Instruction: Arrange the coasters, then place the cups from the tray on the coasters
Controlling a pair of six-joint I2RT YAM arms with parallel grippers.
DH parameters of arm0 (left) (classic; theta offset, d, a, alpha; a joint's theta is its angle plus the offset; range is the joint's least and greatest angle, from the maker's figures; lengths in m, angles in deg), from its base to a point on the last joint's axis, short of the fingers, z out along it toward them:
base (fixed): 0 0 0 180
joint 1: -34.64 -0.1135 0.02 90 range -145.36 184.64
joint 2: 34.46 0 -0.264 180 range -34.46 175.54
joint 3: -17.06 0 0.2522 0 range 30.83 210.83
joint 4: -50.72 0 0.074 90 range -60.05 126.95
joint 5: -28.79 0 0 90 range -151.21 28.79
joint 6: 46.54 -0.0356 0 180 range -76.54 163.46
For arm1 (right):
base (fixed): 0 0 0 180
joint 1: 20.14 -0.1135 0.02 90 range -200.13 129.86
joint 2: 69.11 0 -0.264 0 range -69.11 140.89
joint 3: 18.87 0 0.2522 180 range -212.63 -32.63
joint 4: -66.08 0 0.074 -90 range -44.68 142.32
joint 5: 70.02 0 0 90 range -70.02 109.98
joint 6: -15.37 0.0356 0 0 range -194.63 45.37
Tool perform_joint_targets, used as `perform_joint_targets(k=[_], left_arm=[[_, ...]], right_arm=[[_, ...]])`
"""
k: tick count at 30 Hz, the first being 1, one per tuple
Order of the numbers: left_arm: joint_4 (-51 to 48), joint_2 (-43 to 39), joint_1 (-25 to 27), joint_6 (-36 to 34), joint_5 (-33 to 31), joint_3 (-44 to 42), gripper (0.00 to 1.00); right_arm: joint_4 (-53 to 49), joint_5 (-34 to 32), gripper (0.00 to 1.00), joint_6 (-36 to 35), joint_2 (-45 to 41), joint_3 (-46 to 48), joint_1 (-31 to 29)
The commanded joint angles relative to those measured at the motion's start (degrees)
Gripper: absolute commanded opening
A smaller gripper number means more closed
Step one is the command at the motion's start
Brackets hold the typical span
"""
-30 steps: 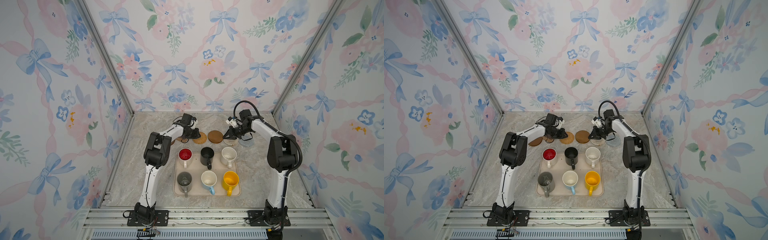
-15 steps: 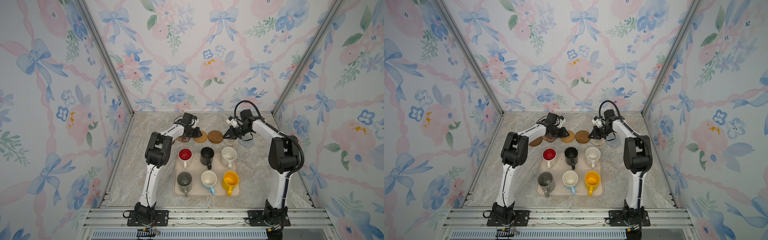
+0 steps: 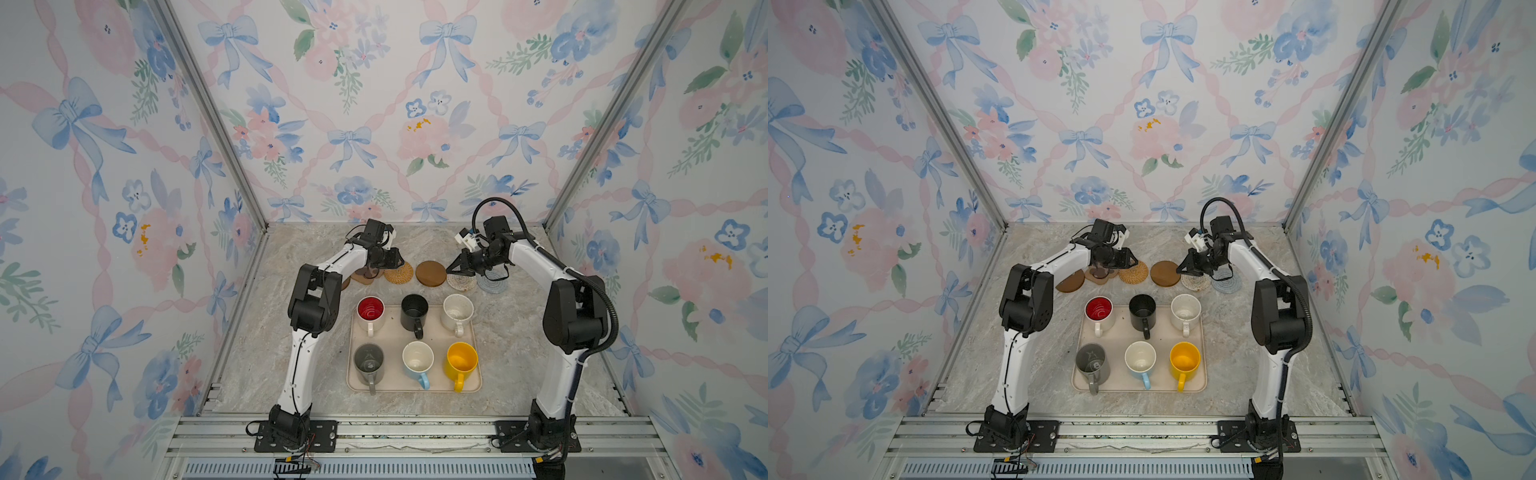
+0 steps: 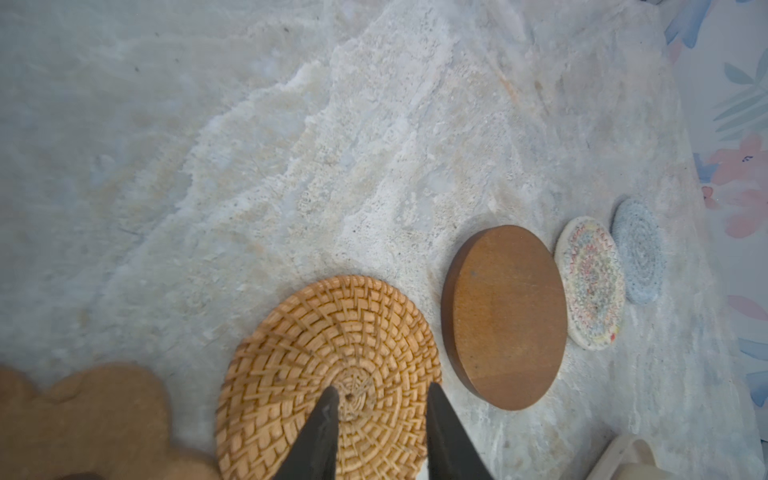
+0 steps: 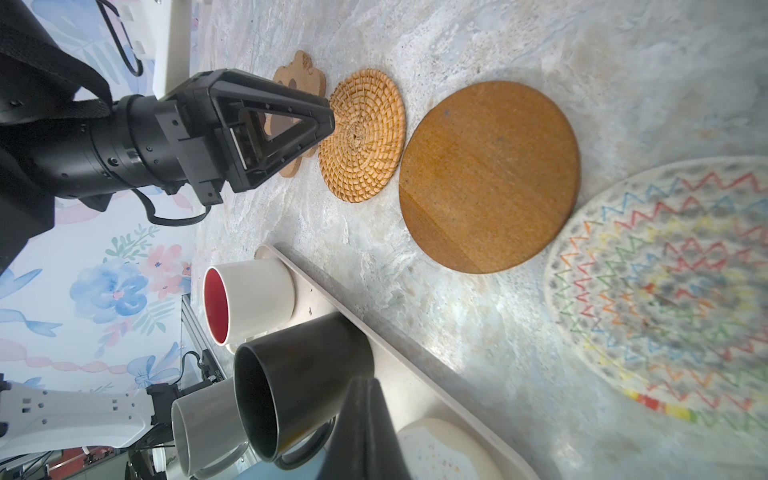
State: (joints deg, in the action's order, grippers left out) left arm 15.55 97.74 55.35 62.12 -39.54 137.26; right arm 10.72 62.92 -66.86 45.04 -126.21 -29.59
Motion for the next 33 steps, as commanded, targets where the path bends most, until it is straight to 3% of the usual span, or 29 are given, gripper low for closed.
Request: perform_joint_targets(k=[1, 5, 13, 17, 20, 24, 27, 33], left_arm=[[-0.92, -6.13, 0.33, 0.07, -0.58, 1.06, 0.33], [-0.83, -11.44, 1.22, -0.76, -1.39, -0.40, 0.32], [0.89, -24.59, 3.97, -2.62, -6.15, -6.28, 0.33], [10.09, -35.51, 4.97, -2.48, -7.11, -18.17, 0.34], [23.38, -46.25, 4.95, -0.29, -9.14, -33.23, 0.38], [36.73, -59.75, 4.79, 2.50, -11.83, -49.17, 0.45], [36.61, -65.85, 4.76, 3.00, -12.59, -54.86, 0.48], [36.61, -76.54, 4.76, 4.35, -15.31, -66.36, 0.53]], right_arm=[[1.81, 0.64, 0.00, 1.40, -4.36, 2.32, 0.29], [2.19, -2.17, 0.04, 1.61, -8.51, 4.88, -0.71], [1.22, -11.82, 0.24, 1.43, -20.40, 10.66, -3.98], [1.31, -15.05, 0.30, 2.12, -26.60, 14.72, -5.63], [1.02, -17.80, 0.32, 2.92, -30.51, 17.23, -7.14], [-2.78, -28.96, 0.40, 4.27, -36.42, 19.89, -12.25], [-6.07, -39.68, 0.51, 5.69, -41.13, 21.53, -18.92], [-14.01, -56.43, 0.59, 12.73, -48.20, 26.05, -29.36]])
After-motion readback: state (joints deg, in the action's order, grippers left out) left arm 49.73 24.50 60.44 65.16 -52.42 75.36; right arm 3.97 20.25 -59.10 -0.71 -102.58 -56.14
